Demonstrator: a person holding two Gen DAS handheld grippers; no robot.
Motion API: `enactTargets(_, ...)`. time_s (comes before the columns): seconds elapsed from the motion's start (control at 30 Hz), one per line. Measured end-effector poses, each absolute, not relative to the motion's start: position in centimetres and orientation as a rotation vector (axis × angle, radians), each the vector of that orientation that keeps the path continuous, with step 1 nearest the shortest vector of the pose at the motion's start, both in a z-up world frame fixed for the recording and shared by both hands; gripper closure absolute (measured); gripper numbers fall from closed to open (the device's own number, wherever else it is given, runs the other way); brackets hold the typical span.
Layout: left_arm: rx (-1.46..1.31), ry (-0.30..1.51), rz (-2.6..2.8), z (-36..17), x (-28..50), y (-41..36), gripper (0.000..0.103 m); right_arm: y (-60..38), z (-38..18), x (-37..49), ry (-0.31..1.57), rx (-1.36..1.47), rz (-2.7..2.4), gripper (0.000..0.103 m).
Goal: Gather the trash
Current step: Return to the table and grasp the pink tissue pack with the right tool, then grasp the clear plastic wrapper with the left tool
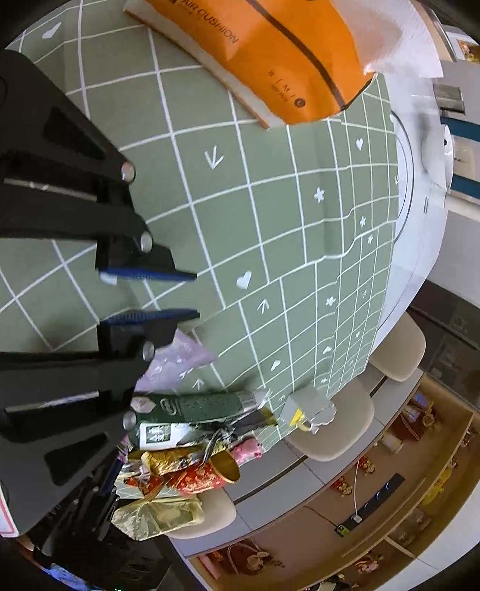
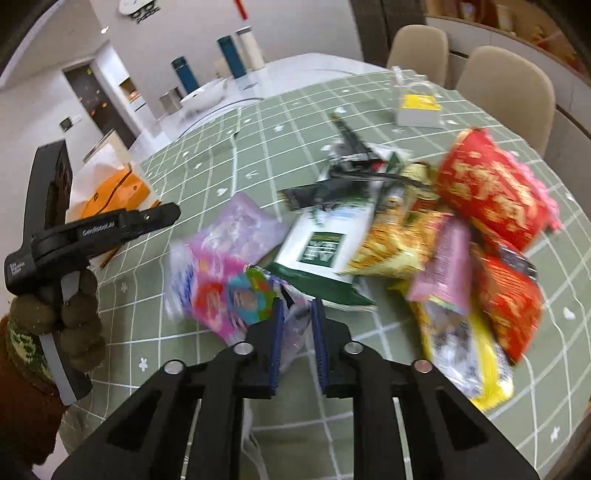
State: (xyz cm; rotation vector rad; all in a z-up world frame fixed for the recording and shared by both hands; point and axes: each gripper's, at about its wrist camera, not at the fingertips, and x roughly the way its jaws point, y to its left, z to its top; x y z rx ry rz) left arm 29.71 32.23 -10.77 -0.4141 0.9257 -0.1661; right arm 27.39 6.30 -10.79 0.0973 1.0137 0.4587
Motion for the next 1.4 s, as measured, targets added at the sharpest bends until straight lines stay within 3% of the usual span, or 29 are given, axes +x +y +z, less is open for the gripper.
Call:
enactTargets(0.13, -0.438, 0.932, -0.206, -10.9, 29.5, 31.2, 0.072, 3.8, -9.7, 25.9, 0.995, 0.121, 0.394, 0.091)
enactTargets(0.4, -0.347, 0.967, -0.188, -11.9, 30.1, 27.6, 0.070, -4.0, -9.7, 22.4, 0.996, 0.169, 0.159, 0.091)
enactTargets(0.47, -0.310, 0.972, -0.172, -12.1, 30.3, 26.9, 0.079, -5.7, -9.6, 21.8, 0.987, 0.202, 0.116, 0.091)
enactTargets(0.5, -0.275, 0.974, -0.168, -12.0, 30.4, 26.2, 0.095, -6.5, -9.4, 21.5, 0.977, 0.218, 0.100, 0.091)
enactTargets(0.63, -0.258, 0.972, -0.193, -11.2, 30.3, 25.1, 0.101, -7.6, -8.3, 20.5, 0.930, 0.230, 0.075, 0.091)
enactTargets(1.2, -0.235, 0.692, -0.267, 2.6, 23.0, 21.4, 0.102, -9.8, 1.1, 16.6, 0.706, 0.192, 0.101, 0.091)
enactTargets(1.4, -0.192, 0.677, -0.347, 4.6, 22.0, 17.4, 0.102, -13.0, 2.3, 15.5, 0.679, 0.196, 0.055, 0.091)
